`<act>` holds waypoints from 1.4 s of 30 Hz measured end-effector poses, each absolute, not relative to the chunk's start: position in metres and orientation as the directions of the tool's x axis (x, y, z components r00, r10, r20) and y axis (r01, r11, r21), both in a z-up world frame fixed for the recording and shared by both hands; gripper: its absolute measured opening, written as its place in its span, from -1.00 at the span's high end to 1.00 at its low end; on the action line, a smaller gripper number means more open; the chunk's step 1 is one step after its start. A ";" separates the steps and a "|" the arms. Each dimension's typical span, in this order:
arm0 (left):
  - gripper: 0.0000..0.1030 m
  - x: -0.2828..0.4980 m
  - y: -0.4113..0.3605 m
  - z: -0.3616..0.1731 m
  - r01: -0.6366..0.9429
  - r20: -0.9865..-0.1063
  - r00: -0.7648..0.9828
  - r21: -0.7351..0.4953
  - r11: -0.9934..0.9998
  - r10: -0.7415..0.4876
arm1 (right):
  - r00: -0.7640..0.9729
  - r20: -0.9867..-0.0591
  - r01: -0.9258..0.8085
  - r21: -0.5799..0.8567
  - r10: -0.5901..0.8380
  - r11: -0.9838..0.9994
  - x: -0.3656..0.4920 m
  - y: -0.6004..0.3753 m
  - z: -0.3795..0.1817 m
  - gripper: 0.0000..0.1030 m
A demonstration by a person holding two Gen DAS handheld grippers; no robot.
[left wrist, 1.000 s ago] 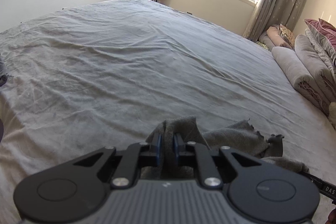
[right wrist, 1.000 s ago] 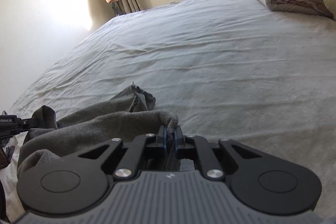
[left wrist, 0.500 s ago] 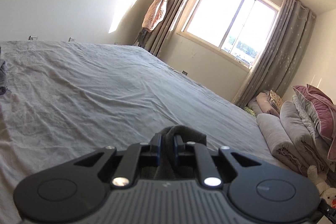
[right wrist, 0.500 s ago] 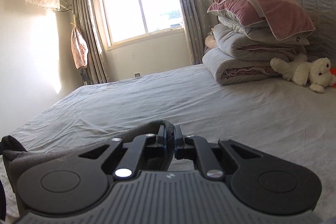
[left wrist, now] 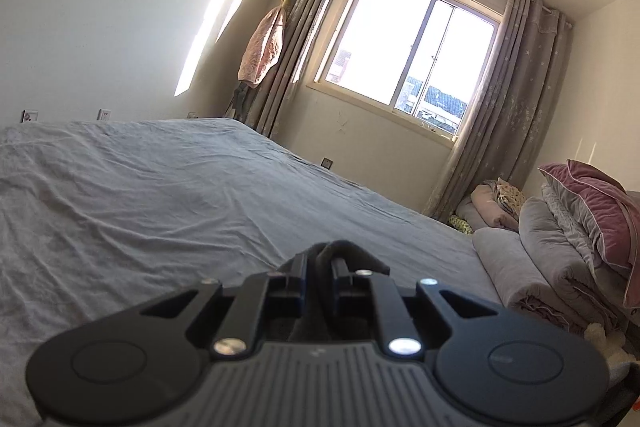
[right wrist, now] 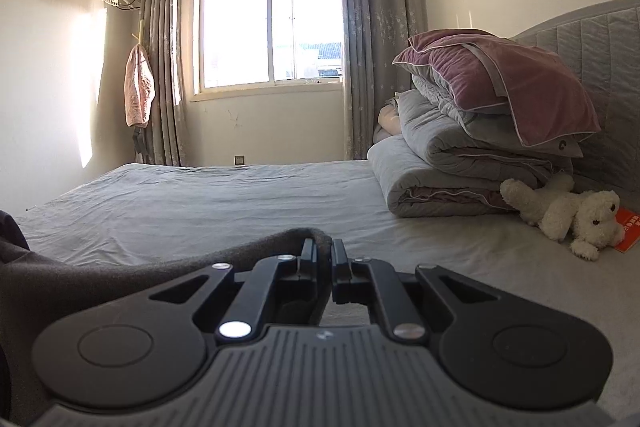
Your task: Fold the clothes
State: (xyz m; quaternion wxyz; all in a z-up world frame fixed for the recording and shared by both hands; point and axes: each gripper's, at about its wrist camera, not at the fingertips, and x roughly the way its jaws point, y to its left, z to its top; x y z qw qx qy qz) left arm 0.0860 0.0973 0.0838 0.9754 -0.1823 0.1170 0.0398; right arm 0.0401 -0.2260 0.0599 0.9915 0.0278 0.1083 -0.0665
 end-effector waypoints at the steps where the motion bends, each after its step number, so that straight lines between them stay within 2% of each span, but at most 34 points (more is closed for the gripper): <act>1: 0.78 0.097 0.094 0.085 -0.118 -0.240 0.970 -0.335 0.935 0.037 | 0.966 -0.224 0.139 0.032 -0.129 0.990 0.050 -0.228 0.059 0.84; 7: 0.78 0.164 0.085 0.066 -0.128 -0.279 0.959 -0.296 0.947 0.042 | 0.950 -0.272 0.143 -0.048 -0.151 0.989 0.101 -0.227 0.031 0.84; 16: 0.77 0.242 0.093 0.000 -0.178 -0.425 0.904 -0.294 0.939 0.038 | 0.908 -0.384 0.131 -0.116 -0.167 0.984 0.165 -0.224 -0.021 0.84; 25: 0.75 0.258 0.088 -0.030 -0.195 -0.491 0.869 -0.225 0.955 0.062 | 0.856 -0.486 0.122 -0.139 -0.175 0.983 0.192 -0.219 -0.057 0.84; 31: 0.63 0.259 0.083 -0.033 -0.180 -0.517 0.853 -0.168 0.969 0.069 | 0.803 -0.568 0.112 -0.151 -0.179 0.982 0.201 -0.216 -0.073 0.83; 33: 0.51 0.260 0.082 -0.034 -0.175 -0.526 0.848 -0.149 0.973 0.072 | 0.800 -0.571 0.116 -0.157 -0.186 0.981 0.200 -0.215 -0.071 0.74; 34: 0.31 0.260 0.081 -0.035 -0.172 -0.530 0.845 -0.140 0.975 0.073 | 0.796 -0.576 0.123 -0.142 -0.184 0.982 0.197 -0.216 -0.068 0.69; 35: 0.02 0.260 0.080 -0.035 -0.169 -0.534 0.842 -0.130 0.977 0.074 | 0.793 -0.583 0.131 -0.124 -0.180 0.983 0.195 -0.217 -0.064 0.59; 37: -0.33 0.255 0.081 -0.030 -0.169 -0.535 0.841 -0.123 0.978 0.078 | 0.788 -0.595 0.132 -0.089 -0.159 0.987 0.188 -0.220 -0.058 0.34; 38: -0.44 0.251 0.082 -0.026 -0.169 -0.538 0.839 -0.120 0.978 0.079 | 0.785 -0.601 0.129 -0.074 -0.148 0.989 0.183 -0.221 -0.054 0.16; 42: -0.53 0.232 0.084 -0.012 -0.163 -0.564 0.823 -0.113 0.980 0.072 | 0.767 -0.628 0.122 -0.052 -0.127 0.991 0.161 -0.219 -0.041 0.06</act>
